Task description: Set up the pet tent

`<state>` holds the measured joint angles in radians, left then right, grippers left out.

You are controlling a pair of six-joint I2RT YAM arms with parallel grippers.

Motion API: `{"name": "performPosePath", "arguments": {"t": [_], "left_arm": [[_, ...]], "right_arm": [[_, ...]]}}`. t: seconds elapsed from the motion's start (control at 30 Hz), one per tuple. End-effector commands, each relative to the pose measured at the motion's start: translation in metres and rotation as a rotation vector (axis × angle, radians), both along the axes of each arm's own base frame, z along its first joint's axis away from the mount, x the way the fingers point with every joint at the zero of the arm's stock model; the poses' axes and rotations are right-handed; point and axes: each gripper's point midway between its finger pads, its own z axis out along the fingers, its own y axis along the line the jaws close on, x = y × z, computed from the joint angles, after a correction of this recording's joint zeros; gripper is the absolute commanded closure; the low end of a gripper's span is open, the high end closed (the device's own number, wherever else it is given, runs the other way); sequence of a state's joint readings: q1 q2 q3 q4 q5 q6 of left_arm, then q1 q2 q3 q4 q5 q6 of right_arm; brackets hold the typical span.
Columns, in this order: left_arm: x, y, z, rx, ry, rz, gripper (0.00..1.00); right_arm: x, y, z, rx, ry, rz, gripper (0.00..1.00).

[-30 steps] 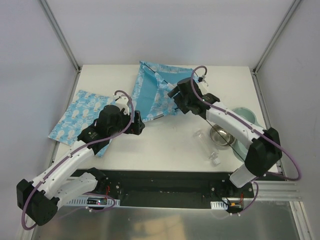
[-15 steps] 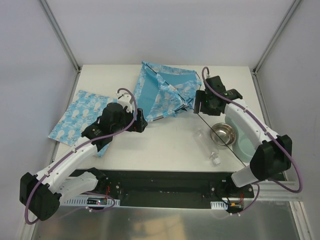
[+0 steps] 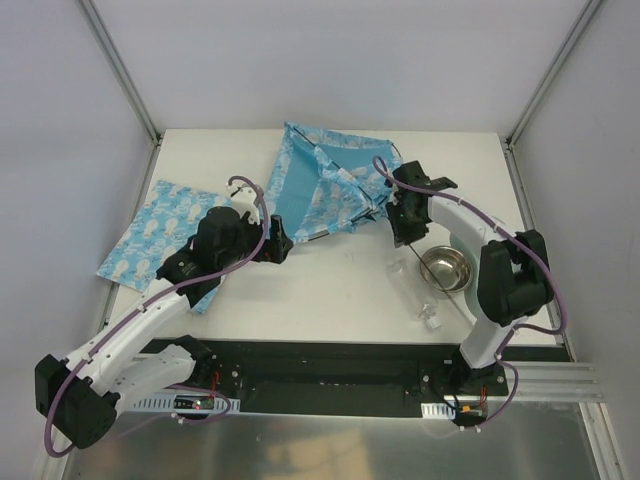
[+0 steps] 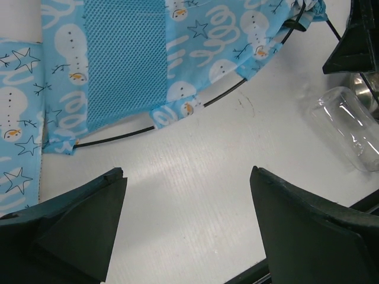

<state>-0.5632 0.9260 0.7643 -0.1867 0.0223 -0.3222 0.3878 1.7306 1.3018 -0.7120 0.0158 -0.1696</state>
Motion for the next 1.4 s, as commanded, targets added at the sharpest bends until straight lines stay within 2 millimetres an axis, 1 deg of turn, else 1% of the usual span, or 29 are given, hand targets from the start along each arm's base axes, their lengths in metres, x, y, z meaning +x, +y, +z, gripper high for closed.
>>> {"name": "performPosePath", "arguments": {"t": [0.0,0.03,0.17,0.3,0.47,0.57,0.67,0.73,0.77,0.83,0.9,0.97,1.1,1.2,1.37], "left_arm": [[0.008,0.004,0.030,-0.016,-0.106,0.023,0.12],[0.008,0.004,0.030,-0.014,-0.108,0.025,0.12],[0.010,0.006,0.030,-0.006,-0.113,0.033,0.12],[0.011,0.008,0.029,0.005,-0.115,0.036,0.12],[0.012,0.007,0.030,0.006,-0.118,0.037,0.12],[0.012,0.008,0.029,0.008,-0.117,0.036,0.12],[0.011,0.008,0.025,0.009,-0.107,0.041,0.12],[0.008,0.009,0.017,0.010,-0.081,0.043,0.12],[0.005,0.009,0.009,0.011,-0.054,0.042,0.12],[-0.004,0.007,-0.007,-0.004,0.020,0.039,0.12],[-0.019,-0.003,-0.021,-0.044,0.103,-0.008,0.14],[-0.034,-0.008,-0.036,-0.097,0.207,-0.003,0.14],[-0.062,-0.023,-0.056,-0.187,0.398,-0.047,0.16],[-0.080,-0.026,-0.071,-0.186,0.517,-0.067,0.17],[-0.109,-0.033,-0.082,-0.200,0.664,-0.160,0.22]], "right_arm": [[0.034,-0.003,0.037,-0.032,-0.176,0.020,0.76],[0.036,-0.001,0.044,-0.022,-0.202,0.026,0.80],[0.040,0.001,0.064,-0.014,-0.262,0.058,0.85],[0.041,-0.001,0.078,-0.040,-0.280,0.077,0.86],[0.046,-0.001,0.101,-0.041,-0.347,0.083,0.87],[0.049,0.002,0.116,-0.018,-0.382,0.079,0.92],[0.050,0.006,0.131,0.024,-0.395,0.051,0.99],[0.050,0.013,0.141,0.067,-0.392,0.008,1.00],[0.050,0.019,0.149,0.098,-0.391,-0.007,1.00],[0.049,0.028,0.155,0.148,-0.369,-0.078,1.00],[0.045,0.040,0.156,0.185,-0.347,-0.119,1.00],[0.042,0.049,0.158,0.207,-0.338,-0.186,1.00],[0.032,0.069,0.155,0.244,-0.293,-0.280,1.00],[0.024,0.084,0.154,0.269,-0.260,-0.312,1.00],[0.016,0.101,0.146,0.275,-0.226,-0.326,1.00]]}}
